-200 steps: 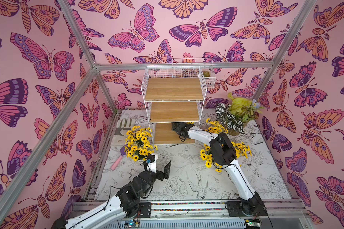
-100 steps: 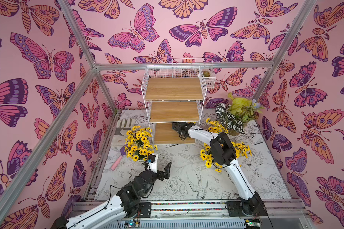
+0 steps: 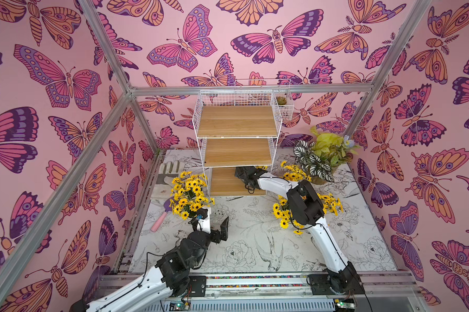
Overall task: Take the sunflower pots off the shelves
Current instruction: Adjust the shelf at the center of the board.
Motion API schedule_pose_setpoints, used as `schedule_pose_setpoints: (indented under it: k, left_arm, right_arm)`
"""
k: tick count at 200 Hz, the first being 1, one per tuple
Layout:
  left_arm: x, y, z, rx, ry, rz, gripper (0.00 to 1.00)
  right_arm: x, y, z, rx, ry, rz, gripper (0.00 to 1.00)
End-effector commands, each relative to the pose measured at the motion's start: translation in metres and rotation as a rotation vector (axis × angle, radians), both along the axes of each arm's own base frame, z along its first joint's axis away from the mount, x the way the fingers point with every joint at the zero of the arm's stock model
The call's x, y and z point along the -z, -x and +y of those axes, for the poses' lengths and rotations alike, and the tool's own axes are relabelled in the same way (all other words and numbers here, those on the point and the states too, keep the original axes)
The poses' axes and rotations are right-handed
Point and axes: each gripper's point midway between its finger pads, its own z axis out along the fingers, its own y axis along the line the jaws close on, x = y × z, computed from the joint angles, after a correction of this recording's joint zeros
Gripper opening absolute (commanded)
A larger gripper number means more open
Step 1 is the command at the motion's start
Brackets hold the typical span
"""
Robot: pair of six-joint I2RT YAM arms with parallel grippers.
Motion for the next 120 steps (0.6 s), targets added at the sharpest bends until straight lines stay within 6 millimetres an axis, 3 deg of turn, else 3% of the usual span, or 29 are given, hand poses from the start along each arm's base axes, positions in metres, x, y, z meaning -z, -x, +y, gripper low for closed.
schedule_pose_setpoints:
  k: [1, 37, 81, 120]
  left_arm:
    - [0.002, -0.007, 0.01, -0.059, -0.023, 0.021, 1.0]
    - [0.004, -0.015, 0.013, -0.083, -0.012, 0.046, 1.0]
    - [0.002, -0.017, 0.015, -0.086, 0.009, 0.045, 1.0]
    - [0.007, -0.02, 0.017, -0.1, -0.002, 0.052, 1.0]
  right_arm:
    - [0.003, 0.013, 0.019, -0.089, -0.013, 0.024, 0.51]
    - [-0.001, 0.024, 0.02, -0.124, -0.019, 0.036, 0.5]
    - [-0.019, 0.031, 0.022, -0.188, 0.011, 0.047, 0.48]
    - [-0.019, 0.055, 0.032, -0.276, 0.055, 0.047, 0.46]
